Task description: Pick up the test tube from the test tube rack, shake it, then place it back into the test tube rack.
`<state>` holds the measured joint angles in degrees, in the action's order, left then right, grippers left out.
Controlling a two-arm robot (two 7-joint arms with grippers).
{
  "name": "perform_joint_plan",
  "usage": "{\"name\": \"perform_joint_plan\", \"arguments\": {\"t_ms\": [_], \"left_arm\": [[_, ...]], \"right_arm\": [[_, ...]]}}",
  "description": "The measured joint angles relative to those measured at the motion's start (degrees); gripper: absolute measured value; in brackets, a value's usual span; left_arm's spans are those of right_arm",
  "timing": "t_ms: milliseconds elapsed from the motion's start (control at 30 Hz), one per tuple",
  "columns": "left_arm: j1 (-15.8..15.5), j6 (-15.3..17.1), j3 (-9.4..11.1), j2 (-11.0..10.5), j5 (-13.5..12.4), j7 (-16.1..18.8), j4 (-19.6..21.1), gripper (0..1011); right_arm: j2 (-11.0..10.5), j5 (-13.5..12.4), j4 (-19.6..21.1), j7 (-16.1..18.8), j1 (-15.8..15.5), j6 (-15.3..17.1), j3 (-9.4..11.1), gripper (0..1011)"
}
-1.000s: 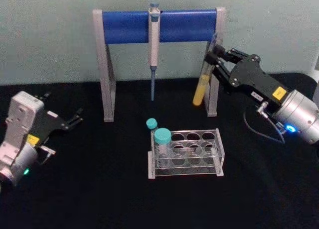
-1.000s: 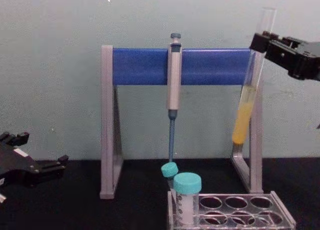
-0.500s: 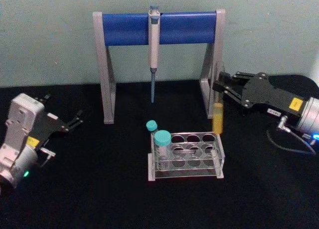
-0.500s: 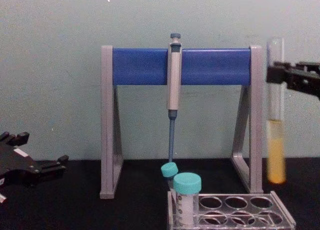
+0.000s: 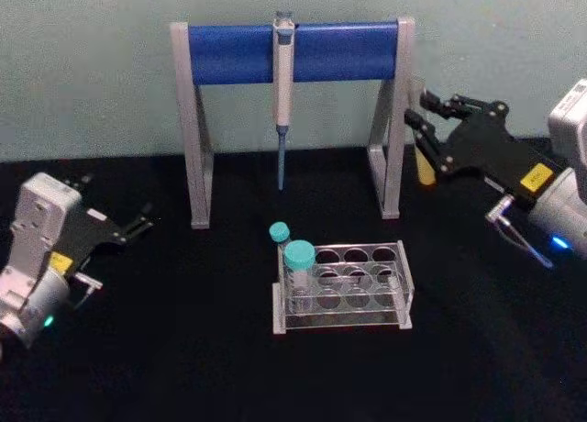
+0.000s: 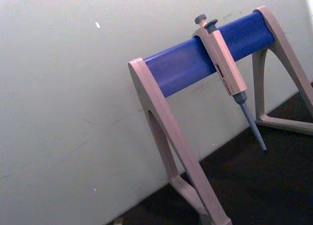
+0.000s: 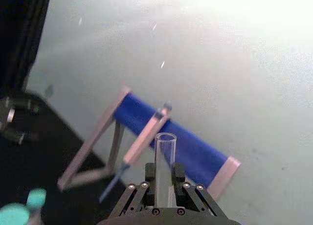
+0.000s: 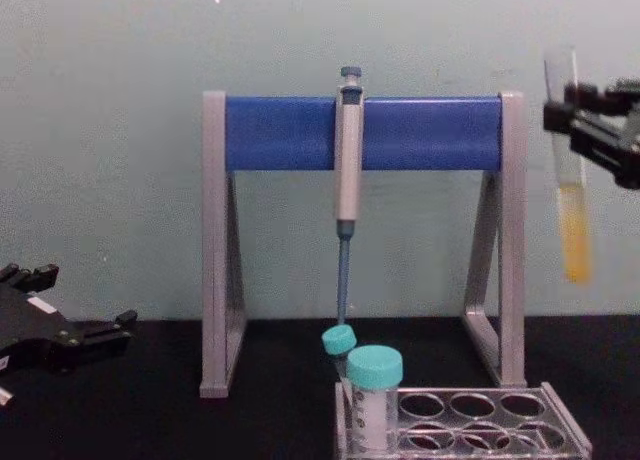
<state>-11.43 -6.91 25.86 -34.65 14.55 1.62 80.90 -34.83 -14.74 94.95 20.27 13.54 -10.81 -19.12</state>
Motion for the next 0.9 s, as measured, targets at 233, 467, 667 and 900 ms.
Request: {"name": "perform_joint_plan", "arguments": {"t_ms": [233, 467, 667, 900], "left_arm": [[0.0, 0.0, 0.0, 0.0, 0.0, 0.0, 0.0, 1001], [0.0, 0.0, 0.0, 0.0, 0.0, 0.0, 0.0, 1001], [0.0, 0.0, 0.0, 0.0, 0.0, 0.0, 0.0, 1002], [0.0, 0.0, 0.0, 0.0, 0.0, 0.0, 0.0, 1001]], "right_arm": [[5.29, -8.63, -4.58, 4.38, 1.59, -1.98, 1.24, 227], [7.84, -23.15, -8.91, 15.67, 3.5, 3.21, 2.14, 227], [5.84, -32.9, -10.94, 23.65, 4.68, 10.95, 1.76, 227], [1.42, -34.54, -10.11, 25.92, 4.55, 15.23, 0.75, 227]]}}
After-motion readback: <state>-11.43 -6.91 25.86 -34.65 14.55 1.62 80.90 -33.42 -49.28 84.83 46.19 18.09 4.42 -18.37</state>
